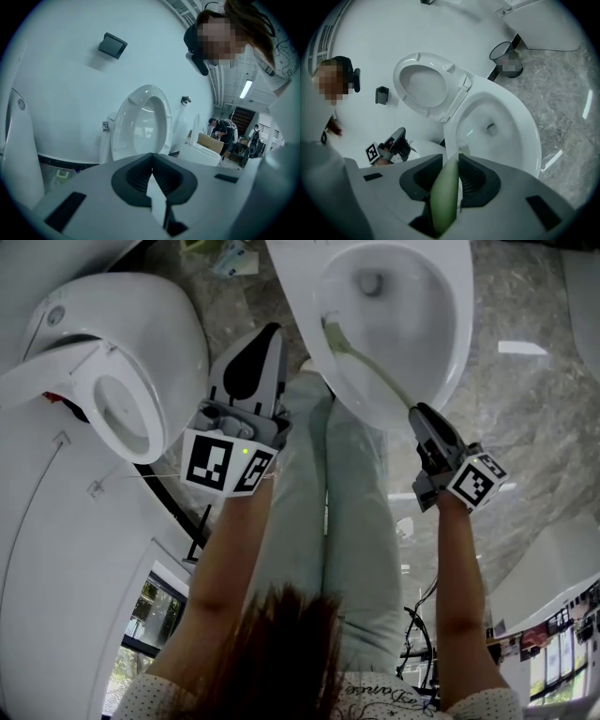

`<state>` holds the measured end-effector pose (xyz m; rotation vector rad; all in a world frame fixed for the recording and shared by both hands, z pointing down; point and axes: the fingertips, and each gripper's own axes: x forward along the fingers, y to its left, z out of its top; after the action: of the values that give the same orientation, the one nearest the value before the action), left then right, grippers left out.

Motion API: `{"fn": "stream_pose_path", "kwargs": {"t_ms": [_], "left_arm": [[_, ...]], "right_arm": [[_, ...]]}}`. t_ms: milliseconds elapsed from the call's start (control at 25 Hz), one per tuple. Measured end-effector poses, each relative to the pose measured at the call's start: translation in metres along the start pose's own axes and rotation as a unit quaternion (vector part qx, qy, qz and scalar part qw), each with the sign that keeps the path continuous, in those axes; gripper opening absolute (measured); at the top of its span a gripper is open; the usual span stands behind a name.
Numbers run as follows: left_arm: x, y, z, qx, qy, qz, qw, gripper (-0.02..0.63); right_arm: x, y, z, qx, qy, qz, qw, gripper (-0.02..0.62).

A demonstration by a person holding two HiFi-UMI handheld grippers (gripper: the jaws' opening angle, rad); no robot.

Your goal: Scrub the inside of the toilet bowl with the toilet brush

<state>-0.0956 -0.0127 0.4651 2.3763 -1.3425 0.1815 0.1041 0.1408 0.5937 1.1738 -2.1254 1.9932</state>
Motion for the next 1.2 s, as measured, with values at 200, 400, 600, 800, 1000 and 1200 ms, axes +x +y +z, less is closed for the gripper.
{"fn": "stream_pose_path", "kwargs": {"t_ms": [200,400,600,800,1000,1200], "left_arm": [[0.001,-0.002,0.001,0.002,0.001,-0.005,1.0000,0.003],[0.003,-0.006,0.004,0.005,0.002,-0.014,0.9999,0.002],[0.006,-0.010,0.006,0.006,0.007,-0.024,0.9997,0.002],[0.010,-0.018,0.008,0.007,0.008,-0.039,0.9992,0.003],[0.015,-0.022,0.012,0.009,0.010,-0.047,0.9988,0.003],[0.021,-0.028,0.021,0.013,0.011,-0.059,0.9981,0.002]], "right_arm": [[-0.001,0.003,-0.001,-0.015,0.009,-0.003,1.000,0.117],[0.001,0.007,-0.001,-0.029,0.023,-0.004,0.999,0.117],[-0.008,0.009,-0.010,-0.035,0.042,-0.012,0.998,0.117],[-0.030,0.007,-0.023,-0.032,0.061,-0.027,0.997,0.117],[-0.048,0.008,-0.032,-0.039,0.077,-0.050,0.995,0.117],[-0.050,0.013,-0.039,-0.056,0.084,-0.064,0.993,0.118]]}}
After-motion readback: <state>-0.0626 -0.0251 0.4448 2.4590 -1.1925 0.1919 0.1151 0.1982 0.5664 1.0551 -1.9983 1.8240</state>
